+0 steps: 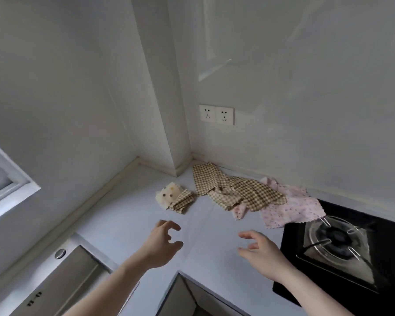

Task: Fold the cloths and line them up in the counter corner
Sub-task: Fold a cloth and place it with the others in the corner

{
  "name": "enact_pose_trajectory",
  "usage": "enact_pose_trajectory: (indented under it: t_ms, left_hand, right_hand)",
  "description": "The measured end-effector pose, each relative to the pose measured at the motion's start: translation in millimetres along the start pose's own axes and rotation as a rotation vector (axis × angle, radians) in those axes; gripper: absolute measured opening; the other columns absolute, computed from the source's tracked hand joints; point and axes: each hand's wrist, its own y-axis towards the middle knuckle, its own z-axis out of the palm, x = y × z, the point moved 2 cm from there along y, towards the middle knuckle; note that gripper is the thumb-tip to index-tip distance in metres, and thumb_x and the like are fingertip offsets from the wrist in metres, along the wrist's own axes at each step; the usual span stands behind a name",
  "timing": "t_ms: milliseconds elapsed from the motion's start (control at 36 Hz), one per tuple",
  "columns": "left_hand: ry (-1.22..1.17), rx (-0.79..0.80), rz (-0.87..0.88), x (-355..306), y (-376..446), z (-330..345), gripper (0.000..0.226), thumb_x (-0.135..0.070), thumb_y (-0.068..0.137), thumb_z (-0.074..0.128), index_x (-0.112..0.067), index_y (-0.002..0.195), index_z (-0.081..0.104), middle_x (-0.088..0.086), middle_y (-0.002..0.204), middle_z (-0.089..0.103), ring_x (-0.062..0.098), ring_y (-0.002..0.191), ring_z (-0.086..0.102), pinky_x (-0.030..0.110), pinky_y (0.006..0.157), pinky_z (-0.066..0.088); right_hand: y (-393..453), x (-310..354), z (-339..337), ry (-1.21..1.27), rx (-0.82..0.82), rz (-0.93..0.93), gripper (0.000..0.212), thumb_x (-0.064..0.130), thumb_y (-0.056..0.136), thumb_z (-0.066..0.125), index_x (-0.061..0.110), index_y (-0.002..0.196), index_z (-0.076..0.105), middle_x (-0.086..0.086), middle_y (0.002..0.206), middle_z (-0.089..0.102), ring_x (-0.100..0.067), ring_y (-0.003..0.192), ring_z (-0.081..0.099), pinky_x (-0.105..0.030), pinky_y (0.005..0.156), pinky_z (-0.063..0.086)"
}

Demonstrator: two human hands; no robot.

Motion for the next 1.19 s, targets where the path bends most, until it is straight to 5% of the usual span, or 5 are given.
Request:
enact_pose_trajectory:
  t_ms: [361,528,667,972,1194]
  left_hand:
    - [0.118,-0.012,0.141,94,158,25,0.056,-0.035,0.079,0.069,-0.027,0.132,0.052,-0.002,0.144,0.035,0.024,0.126,0.046,0.032,0.103,0.041]
    - [0.134,-0.169,0.195,110,223,70,0.094,-0.068,0.063,0.042,-0.033,0.15,0.036,0.004,0.165,0.012,0.033,0.147,0.021,0.043,0.118,0.028]
    - [0.179,-0.37,0.329,133,243,118,0.068,-0.066,0.075,0.035,-0.035,0.134,0.048,-0.005,0.153,0.034,0.023,0.142,0.029,0.04,0.118,0.026]
    - [0.163,-0.591,0.538,157,233,144,0.027,-0.045,0.077,0.049,-0.024,0.092,0.054,-0.005,0.097,0.063,0.022,0.094,0.054,0.036,0.082,0.044]
    - [0.085,-0.538,0.498,161,176,149,0.041,-0.026,0.088,0.061,-0.022,0.128,0.055,0.001,0.126,0.063,0.025,0.115,0.058,0.036,0.097,0.046]
  right_hand:
    - [101,-28,86,-0.058,-0.21,-0.002,0.029,0.027,0.091,0.068,0.045,0.11,0.055,0.025,0.126,0.047,-0.002,0.121,0.051,-0.021,0.094,0.043]
    - [154,-69,123,-0.455,-0.301,-0.129,0.057,0.066,0.059,0.046,0.057,0.115,0.043,0.029,0.135,0.041,-0.005,0.128,0.05,-0.027,0.104,0.037]
    - [176,-104,154,-0.733,-0.512,-0.281,0.054,0.058,0.076,0.051,0.038,0.125,0.061,0.008,0.135,0.061,-0.022,0.125,0.058,-0.042,0.107,0.029]
    - [173,-117,178,-0.811,-0.46,-0.275,0.07,0.064,0.087,0.01,0.038,0.147,0.036,0.02,0.156,0.028,-0.005,0.147,0.019,-0.029,0.122,0.013]
    - [141,-121,194,-0.665,-0.539,-0.228,0.048,0.048,0.1,0.04,0.033,0.145,0.044,0.017,0.152,0.038,-0.011,0.139,0.037,-0.027,0.119,0.024]
